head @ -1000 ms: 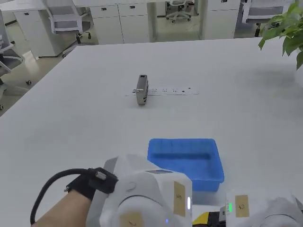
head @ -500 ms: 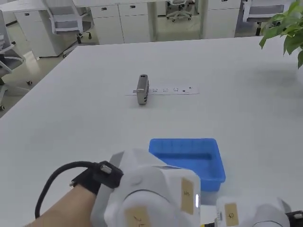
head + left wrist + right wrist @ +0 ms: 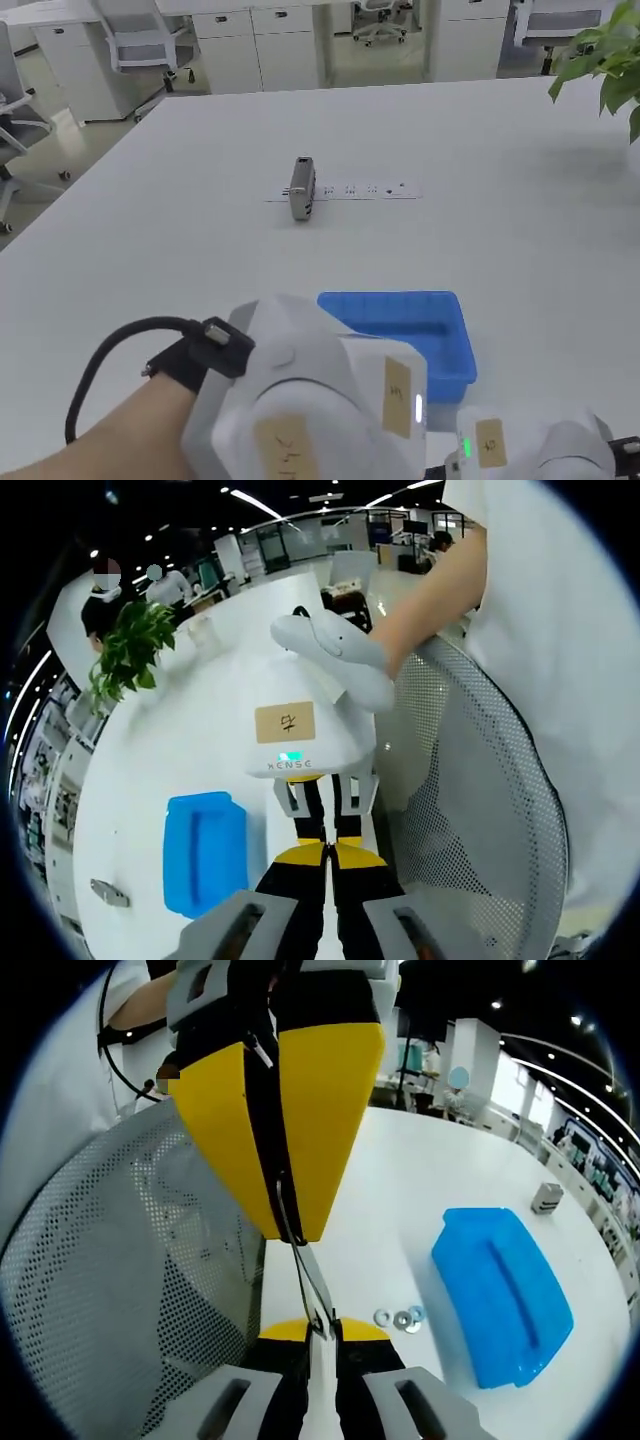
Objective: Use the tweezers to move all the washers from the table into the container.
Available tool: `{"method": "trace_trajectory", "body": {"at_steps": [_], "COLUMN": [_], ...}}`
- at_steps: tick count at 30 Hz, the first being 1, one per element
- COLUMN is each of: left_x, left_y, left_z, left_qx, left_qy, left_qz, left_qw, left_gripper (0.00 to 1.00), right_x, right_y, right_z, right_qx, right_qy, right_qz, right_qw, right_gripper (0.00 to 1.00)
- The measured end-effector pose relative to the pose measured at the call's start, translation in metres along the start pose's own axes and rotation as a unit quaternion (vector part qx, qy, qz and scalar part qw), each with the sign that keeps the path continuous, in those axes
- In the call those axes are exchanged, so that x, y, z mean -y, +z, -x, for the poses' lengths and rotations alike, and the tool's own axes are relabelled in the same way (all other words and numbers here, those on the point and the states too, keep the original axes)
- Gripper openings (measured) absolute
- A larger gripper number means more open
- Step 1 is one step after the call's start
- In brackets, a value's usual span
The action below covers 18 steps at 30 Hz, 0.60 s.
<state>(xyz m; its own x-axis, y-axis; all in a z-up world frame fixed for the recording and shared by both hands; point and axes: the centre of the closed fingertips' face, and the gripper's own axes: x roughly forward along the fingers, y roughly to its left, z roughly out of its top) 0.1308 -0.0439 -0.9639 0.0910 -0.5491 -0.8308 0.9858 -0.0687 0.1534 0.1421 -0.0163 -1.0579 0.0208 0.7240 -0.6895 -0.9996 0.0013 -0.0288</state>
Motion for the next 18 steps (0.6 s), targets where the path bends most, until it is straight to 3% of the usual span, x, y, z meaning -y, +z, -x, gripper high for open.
{"method": "trace_trajectory", "body": {"at_steps": [15, 18], "left_x": [0.0022, 0.0024], "left_y": [-0.0052, -0.0058], "left_z": [-0.0047, -0.0061], "left_qx": [-0.002, -0.003], "left_qy": [-0.017, -0.019], "left_qz": [0.016, 0.017], "left_qw": [0.9997, 0.9997], "left_gripper": [0.0, 0.0], "right_x": [-0.006, -0.0058], "right_y": [0.0, 0.0051], "right_z": [-0.0063, -0.0045], "right_qx": [0.005, 0.018], "right_qy": [0.012, 0.013], "right_qz": [-0.023, -0.035], "right_qw": [0.9996, 0.9991], "right_gripper": [0.08, 0.11]}}
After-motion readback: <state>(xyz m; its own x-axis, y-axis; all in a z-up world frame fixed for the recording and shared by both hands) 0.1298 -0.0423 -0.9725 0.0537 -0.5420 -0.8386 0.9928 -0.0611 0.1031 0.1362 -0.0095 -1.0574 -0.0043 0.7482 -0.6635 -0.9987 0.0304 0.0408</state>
